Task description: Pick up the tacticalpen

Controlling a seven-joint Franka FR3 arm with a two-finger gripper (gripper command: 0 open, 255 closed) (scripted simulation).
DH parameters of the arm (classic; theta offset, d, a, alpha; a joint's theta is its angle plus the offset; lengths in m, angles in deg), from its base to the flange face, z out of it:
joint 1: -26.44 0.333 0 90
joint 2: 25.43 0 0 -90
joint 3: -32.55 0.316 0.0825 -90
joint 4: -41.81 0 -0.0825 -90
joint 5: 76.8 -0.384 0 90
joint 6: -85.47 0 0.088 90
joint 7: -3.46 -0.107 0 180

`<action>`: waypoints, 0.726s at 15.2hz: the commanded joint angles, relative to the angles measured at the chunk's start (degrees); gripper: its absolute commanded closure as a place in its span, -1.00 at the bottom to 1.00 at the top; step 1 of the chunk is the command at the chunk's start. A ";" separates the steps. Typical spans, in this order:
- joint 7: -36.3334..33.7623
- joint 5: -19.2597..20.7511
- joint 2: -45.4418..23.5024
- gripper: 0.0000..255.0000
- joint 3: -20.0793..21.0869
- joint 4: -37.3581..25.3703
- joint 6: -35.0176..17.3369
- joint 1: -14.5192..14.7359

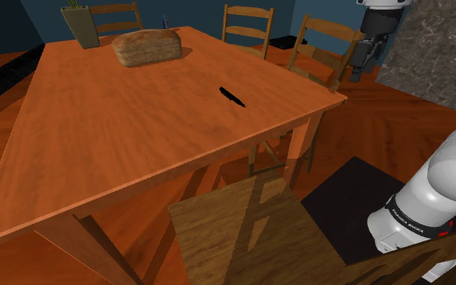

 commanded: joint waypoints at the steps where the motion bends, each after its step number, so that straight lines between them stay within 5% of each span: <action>1: 0.00 0.00 0.00 -1.00 0.00 0.00 0.00 0.00; 11: -14.14 -6.97 -16.87 -1.00 9.56 -9.57 -5.77 2.61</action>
